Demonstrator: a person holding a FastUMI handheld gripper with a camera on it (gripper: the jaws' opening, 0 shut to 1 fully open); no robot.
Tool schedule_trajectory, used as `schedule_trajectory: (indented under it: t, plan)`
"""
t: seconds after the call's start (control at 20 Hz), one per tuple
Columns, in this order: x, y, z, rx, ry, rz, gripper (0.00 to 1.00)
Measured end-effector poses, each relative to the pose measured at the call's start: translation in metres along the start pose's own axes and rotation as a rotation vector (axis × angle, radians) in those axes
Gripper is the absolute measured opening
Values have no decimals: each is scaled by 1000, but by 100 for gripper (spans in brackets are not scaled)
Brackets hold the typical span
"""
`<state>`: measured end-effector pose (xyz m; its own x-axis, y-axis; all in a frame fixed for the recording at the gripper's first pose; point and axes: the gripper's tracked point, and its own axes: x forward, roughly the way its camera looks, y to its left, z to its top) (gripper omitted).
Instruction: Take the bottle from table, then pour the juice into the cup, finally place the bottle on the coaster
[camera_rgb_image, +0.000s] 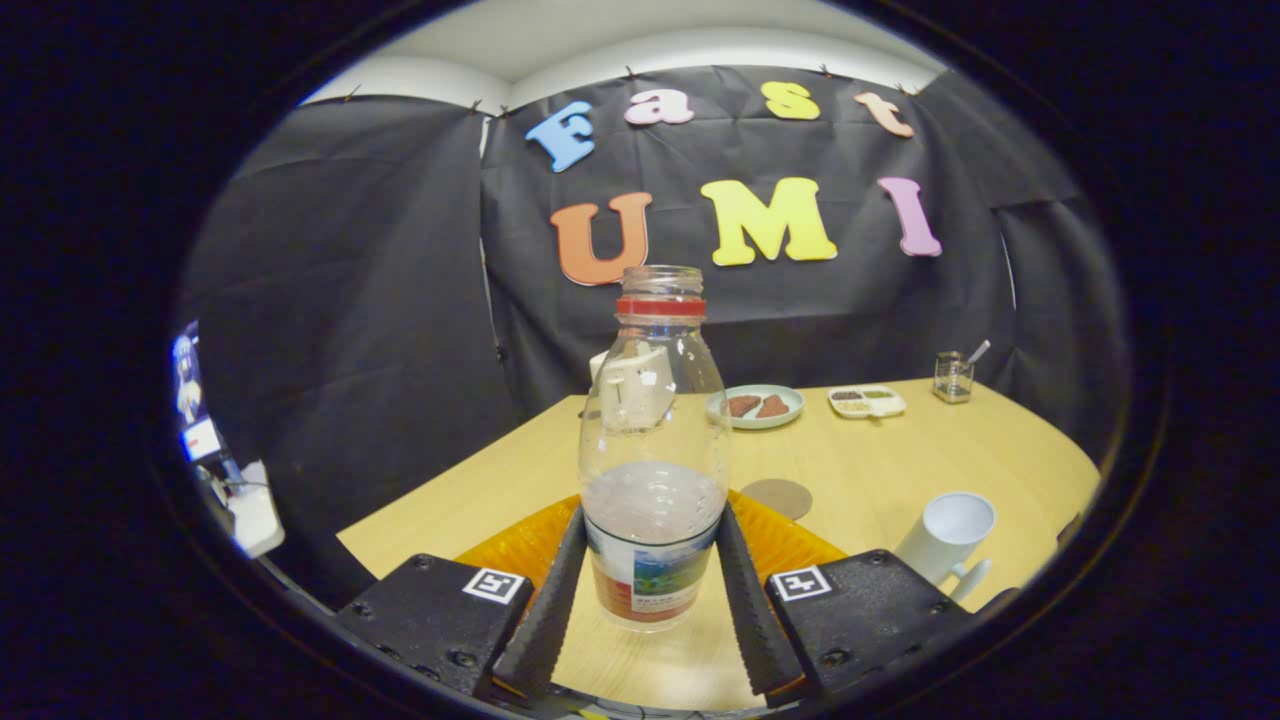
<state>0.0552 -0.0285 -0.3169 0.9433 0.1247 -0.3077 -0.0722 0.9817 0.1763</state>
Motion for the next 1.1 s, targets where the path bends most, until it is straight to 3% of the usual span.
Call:
schedule_trajectory:
  t: [0.35,0.45,0.7,0.95,1.1]
  plan:
    - [-6,-2,12,423,-13,102,75]
    - [-10,3,24,602,-34,171,75]
    - [-10,-6,37,816,-82,172,74]
    - [-22,-42,35,1117,-157,178,74]
    - [-33,-58,29,1193,-181,158,74]
